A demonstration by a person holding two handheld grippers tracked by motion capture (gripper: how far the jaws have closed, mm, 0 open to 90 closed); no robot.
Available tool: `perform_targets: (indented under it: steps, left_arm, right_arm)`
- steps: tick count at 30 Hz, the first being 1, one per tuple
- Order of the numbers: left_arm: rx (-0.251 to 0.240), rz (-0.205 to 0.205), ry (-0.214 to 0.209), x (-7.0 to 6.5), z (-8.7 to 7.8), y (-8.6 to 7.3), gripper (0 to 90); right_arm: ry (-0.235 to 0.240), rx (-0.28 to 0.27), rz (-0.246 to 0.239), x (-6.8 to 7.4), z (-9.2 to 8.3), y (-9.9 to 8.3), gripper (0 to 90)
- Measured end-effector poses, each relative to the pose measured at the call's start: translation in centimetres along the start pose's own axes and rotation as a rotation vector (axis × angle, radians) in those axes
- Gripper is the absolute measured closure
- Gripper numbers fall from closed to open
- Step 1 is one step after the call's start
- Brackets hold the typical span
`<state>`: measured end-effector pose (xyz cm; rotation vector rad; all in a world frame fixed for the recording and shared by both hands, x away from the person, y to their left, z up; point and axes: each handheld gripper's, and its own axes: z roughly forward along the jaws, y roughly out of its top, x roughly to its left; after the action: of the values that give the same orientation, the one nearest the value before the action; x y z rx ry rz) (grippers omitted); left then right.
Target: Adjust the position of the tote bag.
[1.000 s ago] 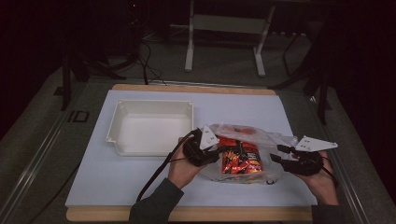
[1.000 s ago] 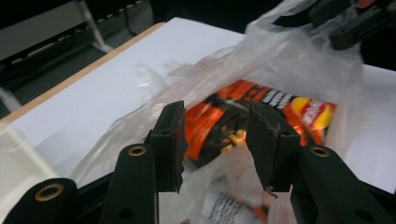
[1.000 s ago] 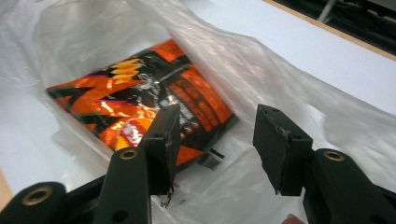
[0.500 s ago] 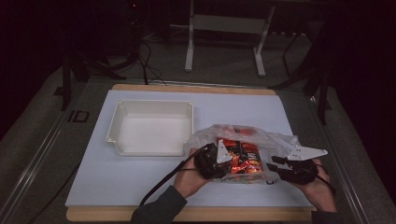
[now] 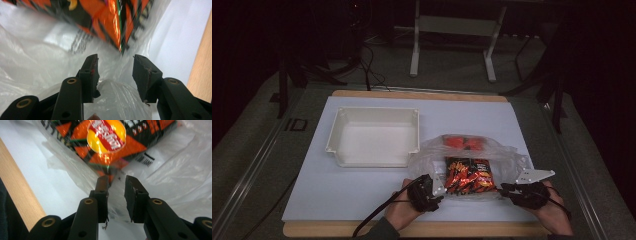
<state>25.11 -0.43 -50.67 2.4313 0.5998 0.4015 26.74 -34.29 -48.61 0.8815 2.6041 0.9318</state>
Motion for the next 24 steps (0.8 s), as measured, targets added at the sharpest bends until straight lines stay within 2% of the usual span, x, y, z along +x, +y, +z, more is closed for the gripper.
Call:
perform_targets:
  steps: [2,5,8,10,14,18,24]
  left_arm:
    - [0.016,0.003,0.014,0.1,0.2,-0.3,55.8]
    - [0.046,0.011,0.058,0.4,0.7,-0.7,56.4]
    - [0.054,0.010,0.080,0.6,1.0,-0.8,57.1]
    - [0.066,0.021,0.122,0.7,1.0,-0.8,58.1]
    - [0.081,0.016,0.182,1.1,1.2,-0.7,59.9]
    - [0.088,-0.006,0.227,1.8,1.4,-0.7,61.4]
    - [0.076,-0.041,0.244,2.5,1.5,-1.1,62.6]
  right_arm:
    - [0.005,0.009,-0.005,-0.1,0.2,-0.3,73.8]
    - [0.006,0.022,-0.006,-0.5,0.6,-0.9,74.6]
    - [-0.013,0.051,-0.015,-0.8,0.9,-1.3,73.9]
    - [-0.018,0.042,-0.005,-1.1,0.9,-1.6,74.3]
    - [-0.044,0.047,0.007,-1.6,0.8,-1.7,75.1]
    - [-0.082,0.049,0.022,-2.5,0.7,-1.7,77.1]
    - [-0.123,0.067,0.058,-3.6,1.0,-2.2,83.2]
